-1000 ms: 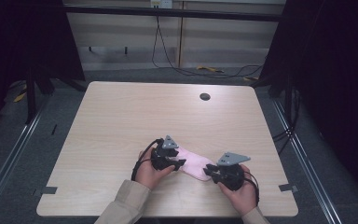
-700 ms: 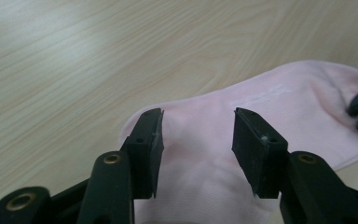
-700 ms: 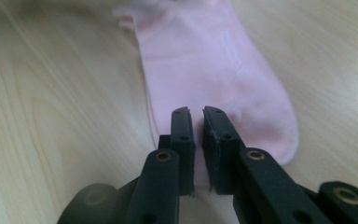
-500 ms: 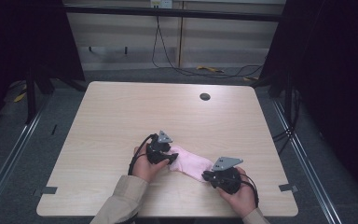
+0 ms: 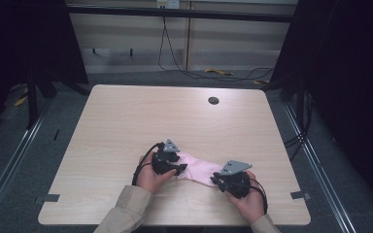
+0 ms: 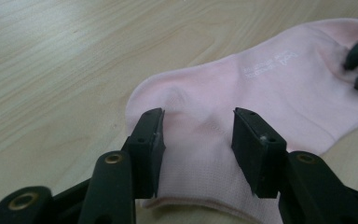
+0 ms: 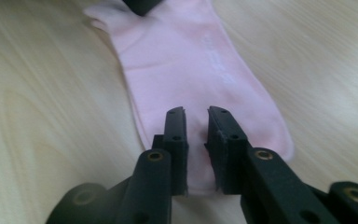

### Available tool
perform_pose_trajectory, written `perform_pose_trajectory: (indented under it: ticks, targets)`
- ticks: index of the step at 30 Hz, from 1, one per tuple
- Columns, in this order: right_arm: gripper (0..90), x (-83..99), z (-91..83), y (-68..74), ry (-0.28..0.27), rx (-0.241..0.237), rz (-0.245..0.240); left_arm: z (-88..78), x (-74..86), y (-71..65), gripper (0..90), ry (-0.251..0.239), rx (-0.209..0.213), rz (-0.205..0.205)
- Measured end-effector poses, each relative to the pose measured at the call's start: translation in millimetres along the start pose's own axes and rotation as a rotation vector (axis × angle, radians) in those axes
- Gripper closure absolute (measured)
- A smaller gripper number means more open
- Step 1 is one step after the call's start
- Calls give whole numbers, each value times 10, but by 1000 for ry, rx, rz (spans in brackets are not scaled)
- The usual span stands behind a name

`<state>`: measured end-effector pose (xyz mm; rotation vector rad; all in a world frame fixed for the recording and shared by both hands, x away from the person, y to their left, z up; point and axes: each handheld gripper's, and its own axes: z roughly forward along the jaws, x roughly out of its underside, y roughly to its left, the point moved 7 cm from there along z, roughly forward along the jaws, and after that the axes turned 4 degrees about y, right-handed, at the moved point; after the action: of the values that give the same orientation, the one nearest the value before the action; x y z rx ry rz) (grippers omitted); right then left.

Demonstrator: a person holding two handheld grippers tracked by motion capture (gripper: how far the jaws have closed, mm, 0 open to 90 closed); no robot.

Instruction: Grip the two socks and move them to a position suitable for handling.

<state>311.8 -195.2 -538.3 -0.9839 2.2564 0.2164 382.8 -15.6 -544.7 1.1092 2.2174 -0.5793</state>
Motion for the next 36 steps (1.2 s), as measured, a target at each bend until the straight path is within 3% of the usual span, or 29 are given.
perform_pose_trajectory:
  ticks: [7,10,14,17,22,28,36]
  targets:
    - [685,85,-46,-179,-4,51,52,-204,-48,8,526,-57,-15,5]
    - [644,61,-99,-239,-50,72,93,-219,-15,-45,565,-47,-8,18]
    - [612,66,-198,-351,-97,107,151,-141,54,-106,703,-11,3,19]
    - [601,132,-223,-413,-97,113,196,-96,85,-136,754,-13,13,7]
    - [550,146,-269,-486,-142,90,277,-146,45,-154,753,-27,6,8]
    - [525,156,-139,-458,-122,73,298,-87,83,-134,727,-1,3,7]
    - [530,183,-108,-458,-108,83,324,-81,81,-140,709,16,-4,21]
